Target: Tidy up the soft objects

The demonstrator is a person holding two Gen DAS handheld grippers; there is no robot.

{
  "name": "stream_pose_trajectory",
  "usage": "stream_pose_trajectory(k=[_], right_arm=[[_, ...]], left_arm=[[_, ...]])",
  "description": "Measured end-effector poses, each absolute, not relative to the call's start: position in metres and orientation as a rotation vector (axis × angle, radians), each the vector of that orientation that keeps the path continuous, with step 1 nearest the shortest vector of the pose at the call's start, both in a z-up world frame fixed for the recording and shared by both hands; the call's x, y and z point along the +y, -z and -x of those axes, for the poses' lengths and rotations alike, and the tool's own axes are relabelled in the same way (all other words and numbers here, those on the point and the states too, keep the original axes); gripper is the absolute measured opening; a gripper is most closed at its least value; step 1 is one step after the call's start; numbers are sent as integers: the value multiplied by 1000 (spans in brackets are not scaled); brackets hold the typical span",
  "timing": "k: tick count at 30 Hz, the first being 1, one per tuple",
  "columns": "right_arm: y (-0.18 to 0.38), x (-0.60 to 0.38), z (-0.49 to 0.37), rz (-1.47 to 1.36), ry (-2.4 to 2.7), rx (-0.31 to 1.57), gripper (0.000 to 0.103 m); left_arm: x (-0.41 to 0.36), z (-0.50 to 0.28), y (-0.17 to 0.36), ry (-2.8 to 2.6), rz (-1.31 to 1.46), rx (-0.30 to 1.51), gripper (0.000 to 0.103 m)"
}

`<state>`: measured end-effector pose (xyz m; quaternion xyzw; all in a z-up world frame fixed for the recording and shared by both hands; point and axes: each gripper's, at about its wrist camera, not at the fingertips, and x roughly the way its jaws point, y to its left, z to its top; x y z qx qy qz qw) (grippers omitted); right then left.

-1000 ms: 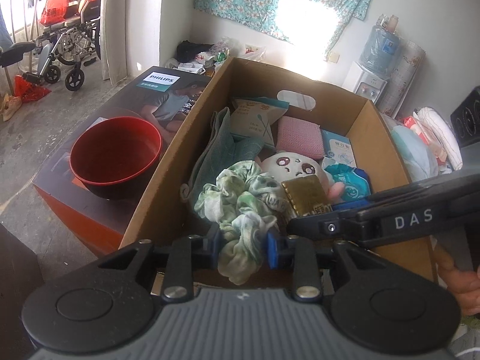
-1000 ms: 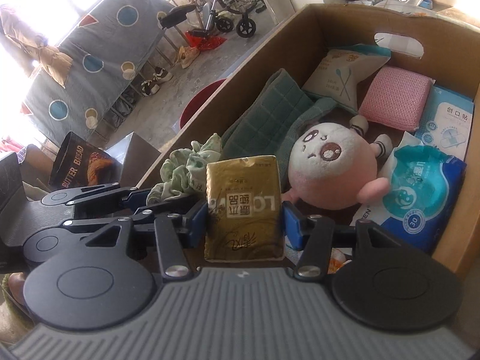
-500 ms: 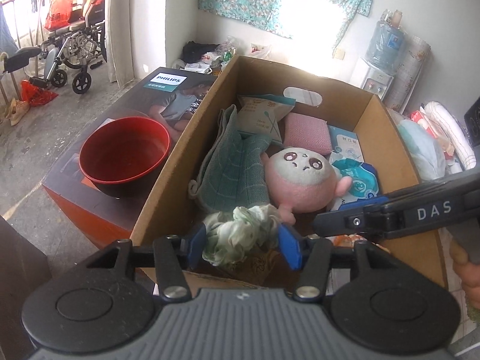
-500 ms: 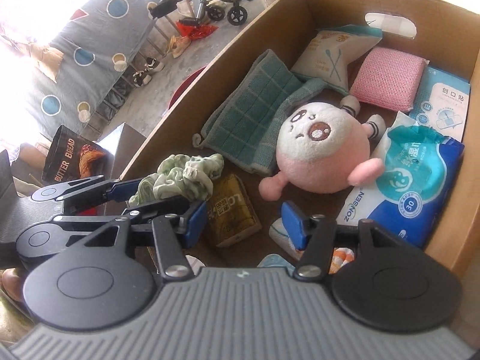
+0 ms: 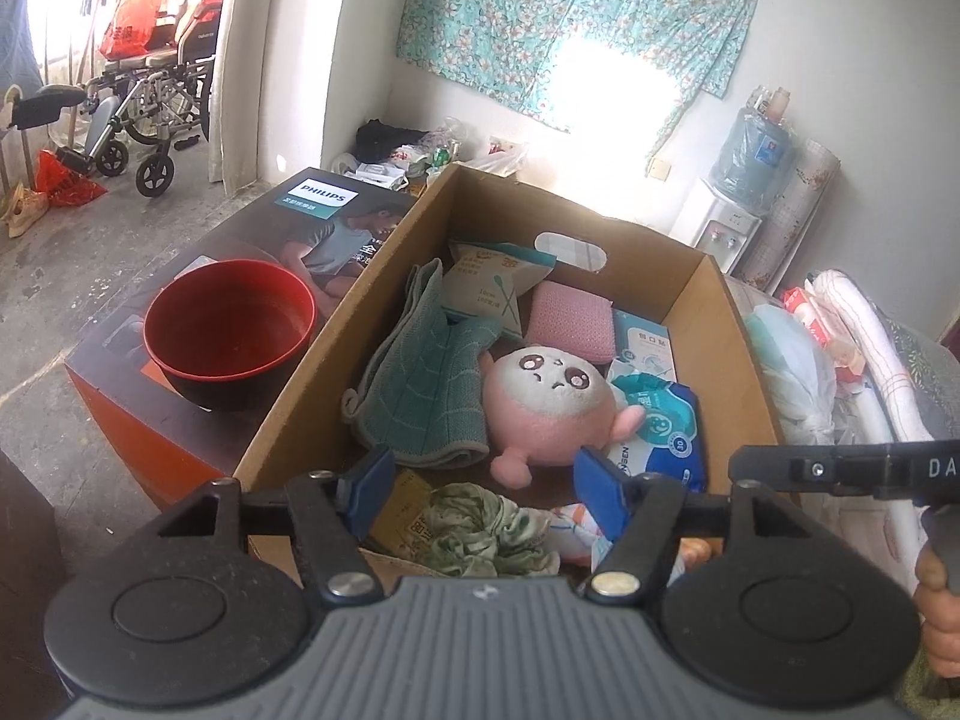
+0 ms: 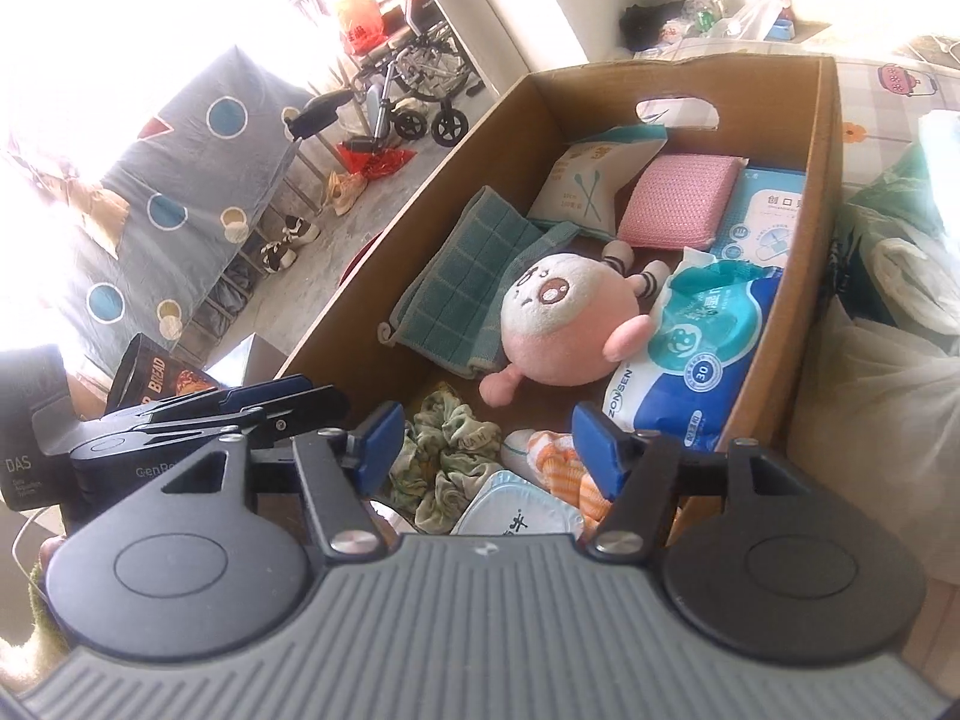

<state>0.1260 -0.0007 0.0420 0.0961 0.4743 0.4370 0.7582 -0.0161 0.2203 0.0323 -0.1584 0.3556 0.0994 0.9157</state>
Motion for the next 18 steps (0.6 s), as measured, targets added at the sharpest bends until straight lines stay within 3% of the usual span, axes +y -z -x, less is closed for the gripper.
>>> stream_pose_trajectory(k=[4,8,15,18], right_arm=[[-49,-18,-113,-242,-934,982,66],[-56,-33,-89,-238,-895,884,76],[-66,-60,-40,-158,-728,689,102],[-64,-77,-26,-147,-654,658,102]], left_arm=[[210,20,-45,-212,317,691,88],[192,21,-58,-238,267,654,102],[165,29,-65,-243,259,632,103],[154,34,-62,-258,249,629,103]])
